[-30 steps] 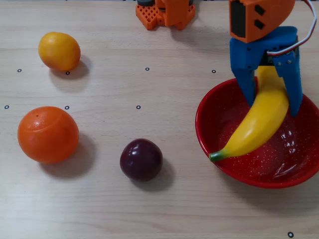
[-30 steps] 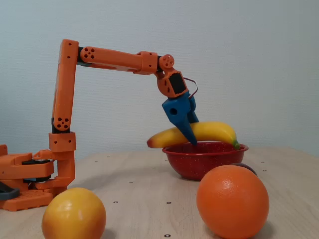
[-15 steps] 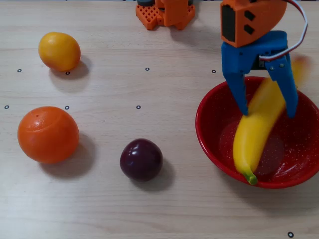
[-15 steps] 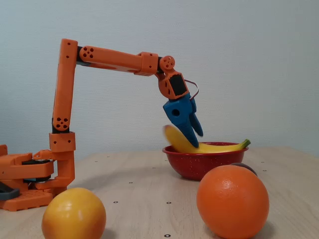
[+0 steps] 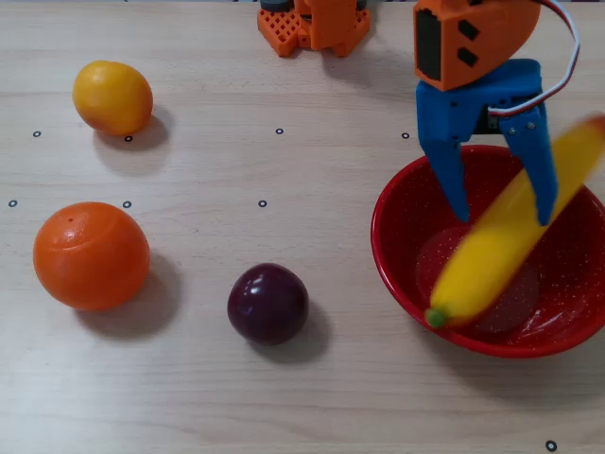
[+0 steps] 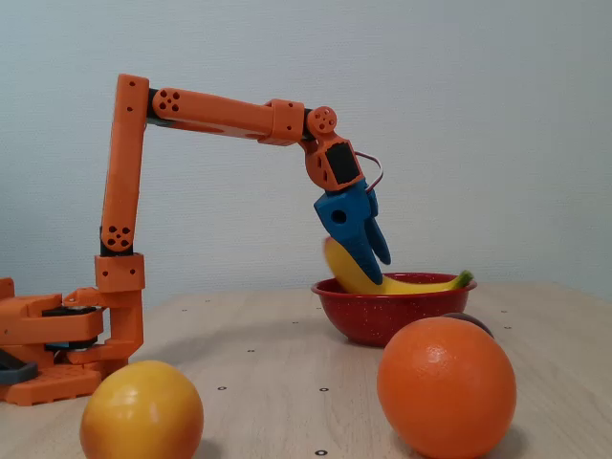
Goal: Put banana in the red bowl.
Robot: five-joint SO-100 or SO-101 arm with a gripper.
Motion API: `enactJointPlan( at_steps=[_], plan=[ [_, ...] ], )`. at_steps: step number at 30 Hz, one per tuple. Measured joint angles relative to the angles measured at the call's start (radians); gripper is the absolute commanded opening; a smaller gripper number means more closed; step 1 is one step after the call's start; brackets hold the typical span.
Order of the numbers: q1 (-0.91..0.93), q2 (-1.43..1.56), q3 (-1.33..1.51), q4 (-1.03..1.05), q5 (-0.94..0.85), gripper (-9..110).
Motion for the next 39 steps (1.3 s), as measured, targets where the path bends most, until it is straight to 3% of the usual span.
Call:
enactJointPlan(
  at_steps=[5,19,39],
  plan=[
    [0.014,0.000,-0.002,0.000,0.000,0],
    [0.094,0.114,0.000,0.000,0.094,0],
    [0.219,0.353,0.107,0.044,0.644,0]
  ],
)
